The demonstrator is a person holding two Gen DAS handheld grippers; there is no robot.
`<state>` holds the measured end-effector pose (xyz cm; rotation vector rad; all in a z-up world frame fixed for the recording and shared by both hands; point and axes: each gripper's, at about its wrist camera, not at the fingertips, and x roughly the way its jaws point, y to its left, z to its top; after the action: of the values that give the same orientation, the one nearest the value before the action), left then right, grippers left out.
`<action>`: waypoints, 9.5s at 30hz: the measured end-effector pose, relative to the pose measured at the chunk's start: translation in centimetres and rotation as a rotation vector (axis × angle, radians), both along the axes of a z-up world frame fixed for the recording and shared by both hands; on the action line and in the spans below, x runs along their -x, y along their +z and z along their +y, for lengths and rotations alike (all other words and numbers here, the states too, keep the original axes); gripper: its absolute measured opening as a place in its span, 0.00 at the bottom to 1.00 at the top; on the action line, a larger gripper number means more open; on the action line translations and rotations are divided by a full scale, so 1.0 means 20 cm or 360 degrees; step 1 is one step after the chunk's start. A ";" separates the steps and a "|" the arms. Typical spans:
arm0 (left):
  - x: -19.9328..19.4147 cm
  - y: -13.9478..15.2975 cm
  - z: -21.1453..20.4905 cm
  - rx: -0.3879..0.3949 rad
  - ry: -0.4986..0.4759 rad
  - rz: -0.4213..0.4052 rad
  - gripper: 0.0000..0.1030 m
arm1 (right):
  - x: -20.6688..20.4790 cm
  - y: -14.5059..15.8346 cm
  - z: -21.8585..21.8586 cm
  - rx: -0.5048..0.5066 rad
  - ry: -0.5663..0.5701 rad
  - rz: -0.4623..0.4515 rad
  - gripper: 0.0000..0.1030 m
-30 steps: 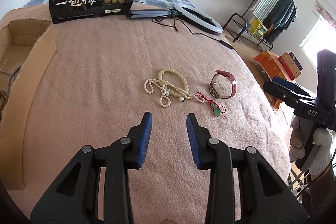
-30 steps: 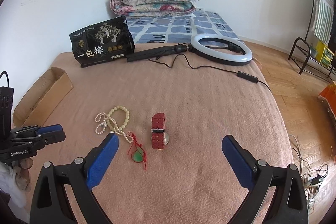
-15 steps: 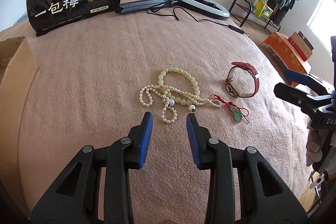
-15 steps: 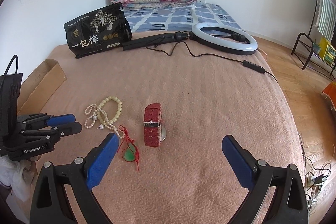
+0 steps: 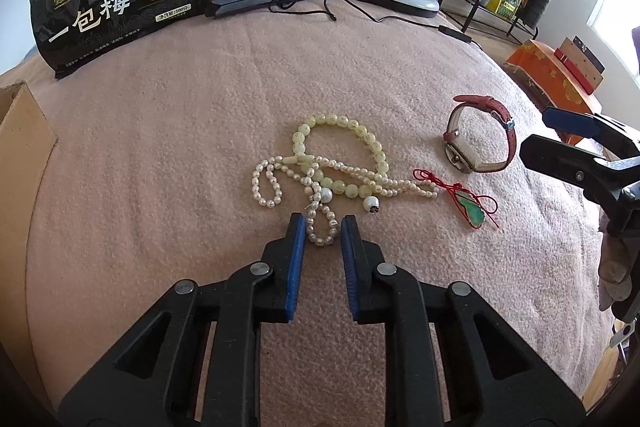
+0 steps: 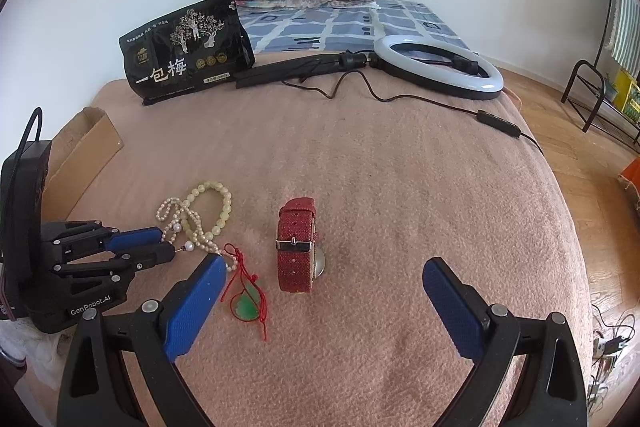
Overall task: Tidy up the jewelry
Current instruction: 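Grasp the pearl necklace with the left gripper while the right gripper grasps the red watch, then lift the pearl necklace and red watch and carry them over the box, then lower and open both grippers releasing the necklace and watch into the box, then move both grippers away from the box toward the pale bracelet and jade pendant, then close the right gripper on the red cord of the jade pendant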
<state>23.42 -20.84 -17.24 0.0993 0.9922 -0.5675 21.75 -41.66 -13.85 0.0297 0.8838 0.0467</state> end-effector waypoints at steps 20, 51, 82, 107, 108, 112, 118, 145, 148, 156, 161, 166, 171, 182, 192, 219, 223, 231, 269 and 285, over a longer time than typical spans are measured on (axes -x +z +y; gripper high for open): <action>0.01 0.03 0.03 0.0040 0.0027 -0.0066 0.02 | -0.09 -0.09 0.01 0.0005 0.0034 0.0110 0.37; 0.12 0.58 0.30 0.0291 0.0150 -0.0334 0.02 | 0.08 0.25 0.08 0.0033 0.0068 -0.0093 0.15; 0.26 1.11 0.91 0.0366 0.0422 -0.0606 0.02 | 0.05 0.66 0.61 -0.0027 0.0287 -0.0300 0.15; 0.28 1.01 1.46 0.0263 0.0668 -0.0600 0.02 | -0.18 0.59 1.33 -0.0078 0.0578 -0.0251 0.15; 0.28 0.99 1.47 0.0255 0.0670 -0.0594 0.02 | -0.19 0.58 1.36 -0.0077 0.0586 -0.0247 0.15; 0.29 0.95 1.50 0.0236 0.0682 -0.0571 0.02 | -0.22 0.54 1.44 -0.0065 0.0612 -0.0225 0.15; 0.29 0.86 1.55 0.0233 0.0700 -0.0520 0.02 | -0.25 0.46 1.54 -0.0093 0.0628 -0.0168 0.15; 0.25 0.59 1.65 0.0233 0.0760 -0.0293 0.03 | -0.31 0.29 1.77 -0.0048 0.0689 -0.0094 0.63; 0.26 0.58 1.65 0.0231 0.0770 -0.0280 0.09 | -0.30 0.30 1.77 -0.0030 0.0686 -0.0105 0.68; 0.29 0.58 1.62 0.0200 0.0758 -0.0296 0.13 | -0.26 0.32 1.72 0.0007 0.0653 -0.0136 0.82; 0.30 0.58 1.58 0.0199 0.0725 -0.0286 0.13 | -0.23 0.36 1.66 0.0062 0.0616 -0.0189 0.89; 0.34 0.59 1.54 0.0226 0.0715 -0.0309 0.44 | -0.20 0.38 1.59 0.0062 0.0587 -0.0198 0.90; 0.36 0.60 1.48 0.0217 0.0675 -0.0310 0.44 | -0.18 0.40 1.50 0.0076 0.0561 -0.0209 0.90; 0.39 0.59 1.30 0.0232 0.0590 -0.0287 0.44 | -0.08 0.43 1.22 0.0096 0.0456 -0.0237 0.90; 0.37 0.54 1.07 0.0233 0.0495 -0.0241 0.44 | 0.04 0.41 0.89 0.0157 0.0321 -0.0282 1.00; 0.19 0.24 0.29 0.0203 0.0019 -0.0097 0.44 | 0.25 0.06 0.25 0.0185 0.0146 -0.0105 0.98; 0.13 0.18 0.23 0.0217 0.0004 -0.0051 0.44 | 0.22 0.02 0.22 0.0146 0.0152 -0.0074 0.91; 0.03 0.11 0.14 0.0186 -0.0046 -0.0045 0.33 | 0.15 -0.07 0.17 0.0028 0.0169 0.0012 0.72; -0.10 -0.03 -0.03 0.0027 -0.0142 -0.0087 0.07 | 0.00 -0.22 0.20 0.0012 0.0206 0.0134 0.39; -0.05 0.04 0.02 0.0051 -0.0114 -0.0125 0.07 | 0.05 -0.17 0.16 -0.0033 0.0164 0.0095 0.13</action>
<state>24.45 -20.47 -16.54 0.1281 0.9057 -0.6406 20.84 -38.39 -17.28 0.0049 0.9441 0.1516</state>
